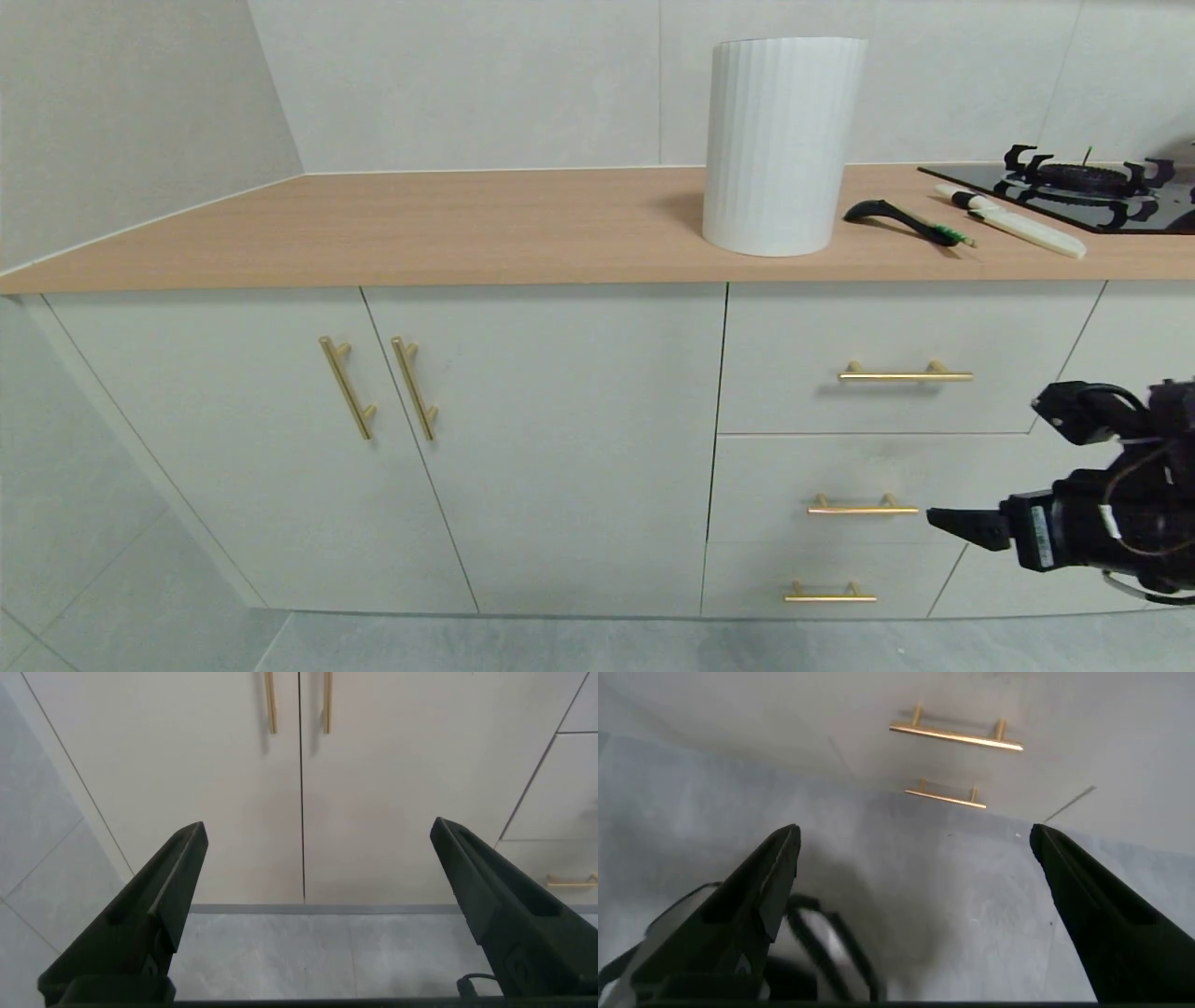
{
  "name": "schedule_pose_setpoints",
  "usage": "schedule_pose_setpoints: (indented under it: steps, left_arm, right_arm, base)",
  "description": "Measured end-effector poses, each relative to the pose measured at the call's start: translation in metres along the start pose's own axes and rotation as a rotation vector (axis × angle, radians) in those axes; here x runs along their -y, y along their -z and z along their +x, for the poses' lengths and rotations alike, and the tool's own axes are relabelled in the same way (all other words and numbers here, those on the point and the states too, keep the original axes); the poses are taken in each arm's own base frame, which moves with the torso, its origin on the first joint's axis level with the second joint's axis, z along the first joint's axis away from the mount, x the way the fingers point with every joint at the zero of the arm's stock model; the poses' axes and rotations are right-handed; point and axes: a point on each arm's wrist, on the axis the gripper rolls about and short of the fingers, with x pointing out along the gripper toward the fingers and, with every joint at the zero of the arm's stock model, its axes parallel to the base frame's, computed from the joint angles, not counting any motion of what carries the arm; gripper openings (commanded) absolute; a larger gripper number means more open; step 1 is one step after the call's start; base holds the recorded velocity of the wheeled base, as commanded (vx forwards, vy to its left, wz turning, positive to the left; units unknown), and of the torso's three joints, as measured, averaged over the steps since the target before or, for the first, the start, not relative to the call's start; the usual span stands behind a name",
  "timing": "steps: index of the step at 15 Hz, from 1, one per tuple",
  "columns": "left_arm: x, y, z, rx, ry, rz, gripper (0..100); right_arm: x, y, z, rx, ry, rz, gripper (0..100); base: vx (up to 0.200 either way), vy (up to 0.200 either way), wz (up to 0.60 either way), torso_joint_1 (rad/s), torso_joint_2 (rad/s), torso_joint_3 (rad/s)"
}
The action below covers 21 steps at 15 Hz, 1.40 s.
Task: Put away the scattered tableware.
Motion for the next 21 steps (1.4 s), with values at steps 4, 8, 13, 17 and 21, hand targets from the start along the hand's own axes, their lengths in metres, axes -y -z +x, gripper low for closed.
schedule_pose_setpoints:
  steps: [4,8,13,17,21]
  left_arm:
    - [0.000,0.000,0.000,0.000,0.000,0.000,100]
    - [0.000,0.000,0.000,0.000,0.000,0.000,100]
    - [0.000,0.000,0.000,0.000,0.000,0.000,100]
    - [0.000,0.000,0.000,0.000,0.000,0.000,100]
    - [0.000,0.000,0.000,0.000,0.000,0.000,100]
  right_arm:
    - [0.011,0.008,0.074,-0.065,0.022,0.010,100]
    - [0.021,0.024,0.132,0.016,0.110,0.008,100]
    - [0.029,0.048,0.177,0.092,0.217,0.037,100]
    - [0.036,0.052,0.202,0.100,0.257,0.081,100]
    - [0.044,0.055,0.216,0.098,0.291,0.097,100]
  base:
    - [0.000,0.000,0.00,0.000,0.00,0.000]
    - [0.000,0.000,0.00,0.000,0.00,0.000]
    - [0.000,0.000,0.00,0.000,0.00,0.000]
    - [0.000,0.000,0.00,0.000,0.00,0.000]
    - [0.000,0.000,0.00,0.000,0.00,0.000]
